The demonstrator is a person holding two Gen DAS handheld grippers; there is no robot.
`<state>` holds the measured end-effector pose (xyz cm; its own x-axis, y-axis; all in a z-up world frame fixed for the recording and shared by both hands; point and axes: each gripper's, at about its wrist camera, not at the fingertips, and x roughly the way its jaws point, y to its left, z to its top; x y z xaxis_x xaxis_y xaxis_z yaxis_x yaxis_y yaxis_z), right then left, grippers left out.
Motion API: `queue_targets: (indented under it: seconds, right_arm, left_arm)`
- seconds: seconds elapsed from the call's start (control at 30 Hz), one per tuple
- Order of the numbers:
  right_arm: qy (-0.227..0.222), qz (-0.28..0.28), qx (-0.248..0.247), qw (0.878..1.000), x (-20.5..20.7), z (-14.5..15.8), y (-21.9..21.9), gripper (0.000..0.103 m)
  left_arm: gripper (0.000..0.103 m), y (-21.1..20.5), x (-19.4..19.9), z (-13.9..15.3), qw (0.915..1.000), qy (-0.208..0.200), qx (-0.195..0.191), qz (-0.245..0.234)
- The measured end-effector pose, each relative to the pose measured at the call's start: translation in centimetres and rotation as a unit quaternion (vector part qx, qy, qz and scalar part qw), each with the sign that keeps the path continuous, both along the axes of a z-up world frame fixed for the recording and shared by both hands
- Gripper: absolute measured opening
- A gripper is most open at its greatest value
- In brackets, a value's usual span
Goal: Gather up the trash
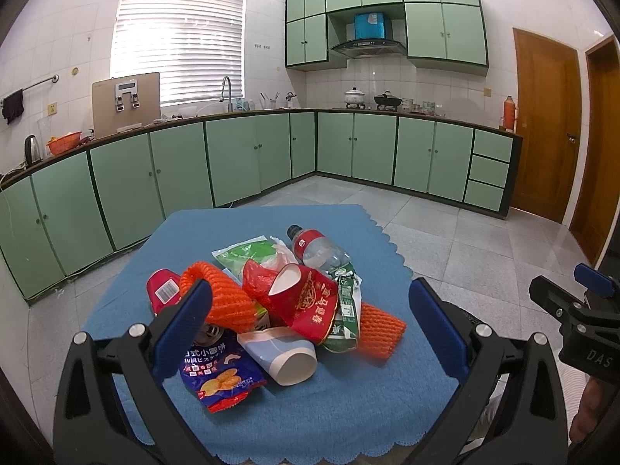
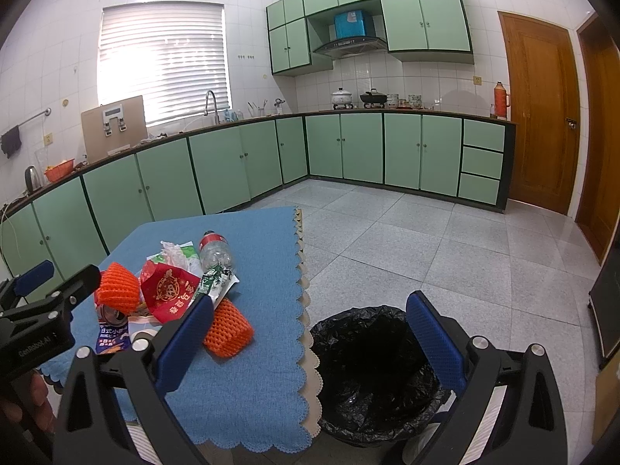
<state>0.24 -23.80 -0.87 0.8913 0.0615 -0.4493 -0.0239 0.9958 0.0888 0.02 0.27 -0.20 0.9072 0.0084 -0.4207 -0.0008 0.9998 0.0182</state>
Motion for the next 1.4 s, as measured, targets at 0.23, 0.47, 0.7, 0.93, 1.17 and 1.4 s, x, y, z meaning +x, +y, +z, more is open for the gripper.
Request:
queue_targets:
  seconds: [0.23, 0.47, 0.7, 0.93, 1.17, 1.4]
  right_arm:
    - [0.000, 0.000, 0.000, 1.000, 0.02, 0.02, -0.02, 0.097]
    - [0.001, 0.000, 0.001, 1.000, 0.03, 0.03, -0.02, 0.097]
    - [0.001, 0.001, 0.001, 1.000, 0.06, 0.02, -0.02, 0.097]
    - [0.000, 0.001, 0.001, 1.000, 0.03, -0.08, 0.08, 0.097]
    - [0.000, 0.000, 0.001, 1.000, 0.00, -0.13, 0.19, 0.097]
    - [0.000, 0.001, 0.002, 1.000, 0.02, -0.14, 0.20, 0.097]
  left_arm:
    - [0.098, 0.00, 0.00, -0.02, 1.0000, 0.000, 0.000, 0.000]
    - [0.098, 0.02, -0.03, -0.02, 1.0000, 0.000, 0.001, 0.000]
    - [0.098, 0.01, 0.01, 0.00, 1.0000, 0.000, 0.000, 0.000]
    - [0.098, 0.00, 0.02, 0.04, 1.0000, 0.001, 0.000, 0.000]
    - [0.098, 0.08, 0.00, 0.06, 1.0000, 0.000, 0.000, 0.000]
    - [0.098, 0.04, 0.01, 0.07, 1.0000, 0.001, 0.000, 0.000]
